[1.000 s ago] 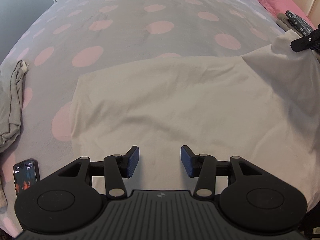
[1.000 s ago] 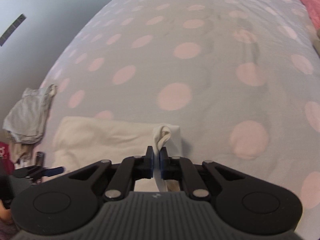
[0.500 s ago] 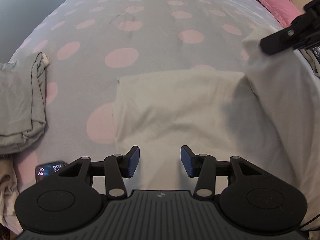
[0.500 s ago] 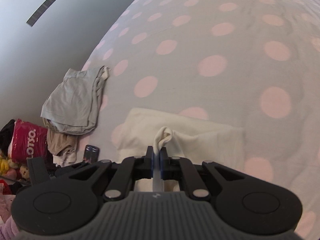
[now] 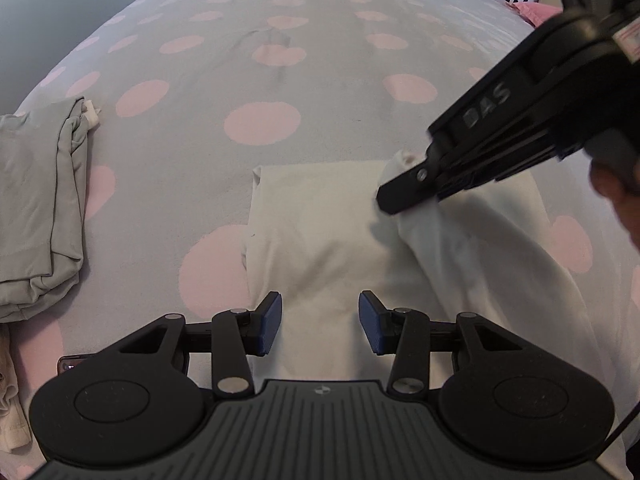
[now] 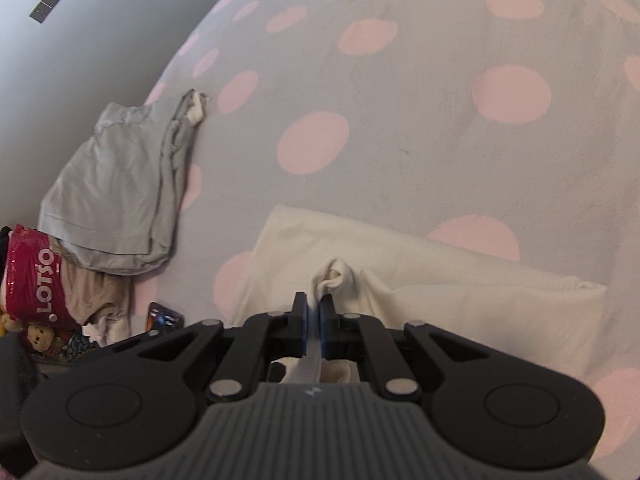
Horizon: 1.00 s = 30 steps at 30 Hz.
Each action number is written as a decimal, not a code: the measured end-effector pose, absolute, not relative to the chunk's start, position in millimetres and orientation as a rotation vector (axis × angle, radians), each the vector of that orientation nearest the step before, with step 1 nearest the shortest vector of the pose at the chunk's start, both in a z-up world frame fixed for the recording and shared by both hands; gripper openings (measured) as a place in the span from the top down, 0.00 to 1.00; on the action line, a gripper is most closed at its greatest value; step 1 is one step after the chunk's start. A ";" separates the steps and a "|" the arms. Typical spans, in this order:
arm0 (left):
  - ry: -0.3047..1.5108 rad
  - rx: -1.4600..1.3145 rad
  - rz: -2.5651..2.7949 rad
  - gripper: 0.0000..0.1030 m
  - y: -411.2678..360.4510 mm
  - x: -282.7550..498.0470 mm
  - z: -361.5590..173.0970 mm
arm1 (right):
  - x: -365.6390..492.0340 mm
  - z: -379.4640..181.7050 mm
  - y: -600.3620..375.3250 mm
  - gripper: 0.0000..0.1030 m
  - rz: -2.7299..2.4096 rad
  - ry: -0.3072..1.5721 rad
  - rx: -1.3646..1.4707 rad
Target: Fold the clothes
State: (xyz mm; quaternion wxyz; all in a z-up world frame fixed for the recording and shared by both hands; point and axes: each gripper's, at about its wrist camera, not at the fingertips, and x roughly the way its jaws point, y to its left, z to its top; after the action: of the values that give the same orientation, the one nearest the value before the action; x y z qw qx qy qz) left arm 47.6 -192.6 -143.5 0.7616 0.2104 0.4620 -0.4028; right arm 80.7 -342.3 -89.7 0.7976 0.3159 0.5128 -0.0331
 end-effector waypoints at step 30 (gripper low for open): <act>0.992 0.210 -0.932 0.51 -205.3 61.8 -132.0 | -112.9 -76.0 -374.1 0.54 -0.295 0.982 0.649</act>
State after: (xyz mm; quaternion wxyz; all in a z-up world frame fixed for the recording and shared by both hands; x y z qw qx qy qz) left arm 61.8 -205.3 -132.0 0.7721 0.0970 0.4576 -0.4301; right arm -112.9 -374.1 -76.0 0.8214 0.3050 0.4616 -0.1386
